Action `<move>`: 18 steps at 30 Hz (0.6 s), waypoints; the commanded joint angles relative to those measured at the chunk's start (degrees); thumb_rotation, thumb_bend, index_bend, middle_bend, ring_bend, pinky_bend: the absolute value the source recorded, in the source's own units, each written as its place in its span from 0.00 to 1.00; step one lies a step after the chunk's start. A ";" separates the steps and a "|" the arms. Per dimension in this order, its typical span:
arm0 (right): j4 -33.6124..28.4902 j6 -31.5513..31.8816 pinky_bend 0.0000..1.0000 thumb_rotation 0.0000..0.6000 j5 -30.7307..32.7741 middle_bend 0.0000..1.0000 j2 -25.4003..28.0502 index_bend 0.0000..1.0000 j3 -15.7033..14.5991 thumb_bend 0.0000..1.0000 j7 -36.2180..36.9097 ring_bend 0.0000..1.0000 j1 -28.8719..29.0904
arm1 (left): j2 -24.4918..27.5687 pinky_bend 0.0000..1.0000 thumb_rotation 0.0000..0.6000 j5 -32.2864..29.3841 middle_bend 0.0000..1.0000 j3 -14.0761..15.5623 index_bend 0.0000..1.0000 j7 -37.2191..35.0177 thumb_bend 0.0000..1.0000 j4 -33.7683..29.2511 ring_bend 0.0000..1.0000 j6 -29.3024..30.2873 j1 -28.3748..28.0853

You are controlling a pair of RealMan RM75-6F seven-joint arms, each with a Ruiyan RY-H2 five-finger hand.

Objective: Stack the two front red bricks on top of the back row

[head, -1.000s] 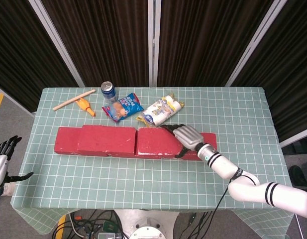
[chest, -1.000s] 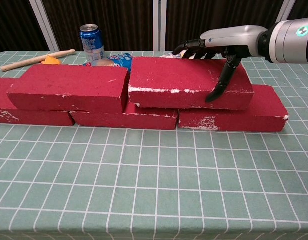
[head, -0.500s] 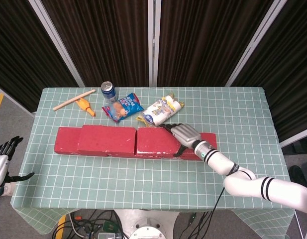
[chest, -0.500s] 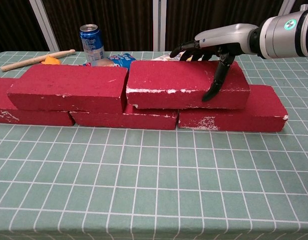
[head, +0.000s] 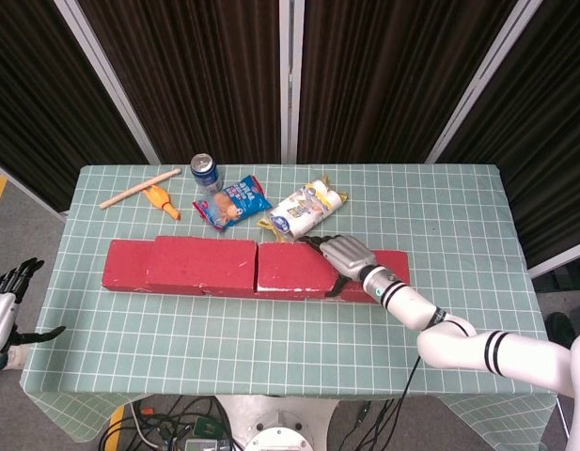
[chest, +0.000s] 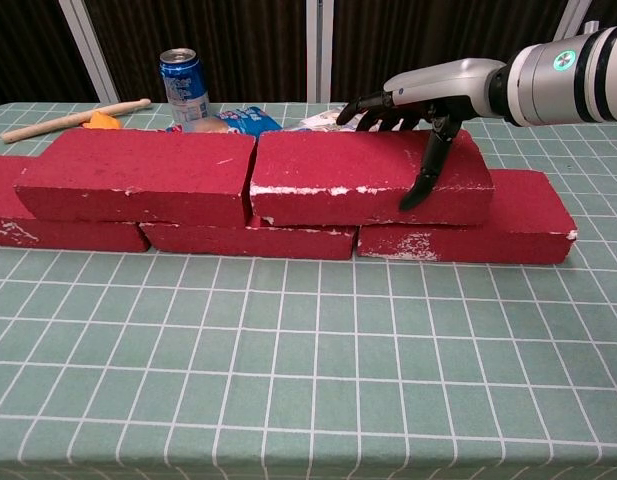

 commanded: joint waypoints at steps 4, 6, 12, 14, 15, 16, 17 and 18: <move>0.25 0.75 0.26 1.00 0.10 0.24 -0.46 0.01 -0.24 0.05 0.22 0.19 0.13 | -0.32 0.00 1.00 -0.03 0.00 0.06 0.05 -0.43 0.01 0.44 0.00 -0.13 0.08; 0.47 0.79 0.26 1.00 0.28 0.24 -0.60 0.01 -0.35 0.05 0.20 0.19 0.29 | -0.36 0.00 1.00 0.04 0.00 0.07 0.05 -0.50 0.01 0.55 0.00 -0.14 0.08; 0.92 0.76 0.25 1.00 0.79 0.23 -1.15 0.01 -0.53 0.05 0.32 0.19 0.77 | -0.34 0.00 1.00 0.13 0.00 -0.02 0.05 -0.76 0.01 0.63 0.00 0.06 0.15; 1.10 0.68 0.25 1.00 0.91 0.23 -1.26 0.01 -0.61 0.05 0.28 0.19 0.95 | -0.35 0.00 1.00 0.13 0.00 0.02 0.05 -0.82 0.01 0.72 0.00 0.03 0.19; 1.25 0.67 0.25 1.00 0.98 0.23 -1.34 0.01 -0.70 0.05 0.19 0.19 1.07 | -0.36 0.00 1.00 0.11 0.00 0.04 0.05 -0.86 0.01 0.78 0.00 0.01 0.22; 1.35 0.65 0.25 1.00 1.09 0.23 -1.39 0.01 -0.74 0.05 0.16 0.18 1.15 | -0.38 0.00 1.00 0.10 0.00 0.05 0.05 -0.91 0.01 0.82 0.00 0.00 0.25; 1.44 0.62 0.25 1.00 1.18 0.23 -1.43 0.01 -0.81 0.05 0.13 0.18 1.23 | -0.41 0.00 1.00 0.08 0.00 0.07 0.05 -0.95 0.01 0.90 0.00 -0.06 0.25; 1.54 0.57 0.25 1.00 1.24 0.23 -1.46 0.01 -0.91 0.05 0.05 0.18 1.32 | -0.48 0.00 1.00 0.00 0.00 0.11 0.05 -1.00 0.01 1.01 0.00 -0.22 0.24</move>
